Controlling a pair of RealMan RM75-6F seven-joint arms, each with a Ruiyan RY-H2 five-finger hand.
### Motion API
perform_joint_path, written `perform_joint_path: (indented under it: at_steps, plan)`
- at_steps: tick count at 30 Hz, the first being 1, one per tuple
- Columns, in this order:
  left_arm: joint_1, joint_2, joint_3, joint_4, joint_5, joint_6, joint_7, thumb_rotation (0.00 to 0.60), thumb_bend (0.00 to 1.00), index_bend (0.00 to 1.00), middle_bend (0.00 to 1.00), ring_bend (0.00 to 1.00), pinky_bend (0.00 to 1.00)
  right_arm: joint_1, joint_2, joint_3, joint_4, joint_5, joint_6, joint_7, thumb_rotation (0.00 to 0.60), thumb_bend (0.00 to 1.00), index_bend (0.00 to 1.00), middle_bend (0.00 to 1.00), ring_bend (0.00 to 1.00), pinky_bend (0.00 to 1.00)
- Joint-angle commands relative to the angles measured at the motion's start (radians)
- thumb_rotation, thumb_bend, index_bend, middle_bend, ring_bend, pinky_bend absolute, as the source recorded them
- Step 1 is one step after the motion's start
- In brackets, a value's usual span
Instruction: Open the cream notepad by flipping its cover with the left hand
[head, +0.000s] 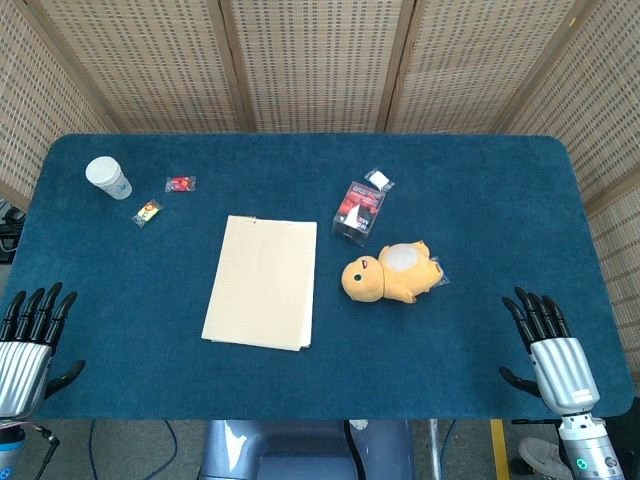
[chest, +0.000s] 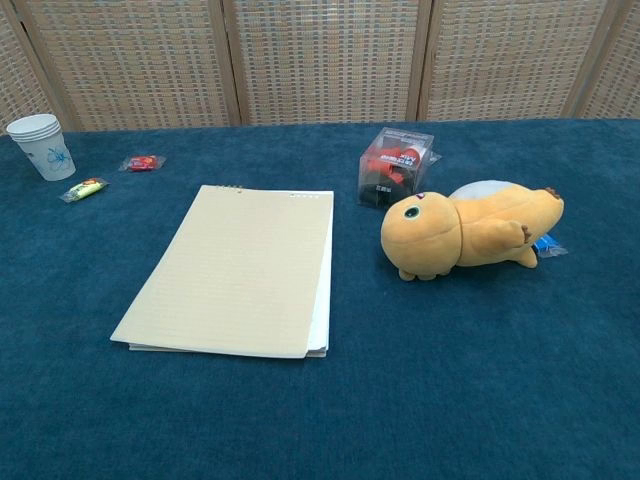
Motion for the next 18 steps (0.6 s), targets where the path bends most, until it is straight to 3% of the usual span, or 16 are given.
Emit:
perform_joint_path:
  at_steps: [1,18]
  plan:
    - [-0.001,0.003,0.004,-0.002,-0.002,-0.012,0.001,0.6,0.17,0.0,0.0,0.0,0.0,-0.001,0.0,0.0,0.0,-0.001,0.001,-0.001,0.6,0.0,0.0,0.0,0.0,0.0]
    - [-0.013,0.007,0.014,-0.013,0.005,-0.053,-0.026,0.6,0.17,0.0,0.0,0.0,0.0,-0.003,0.007,0.002,-0.009,0.0,0.009,0.007,0.6,0.0,0.0,0.0,0.0,0.0]
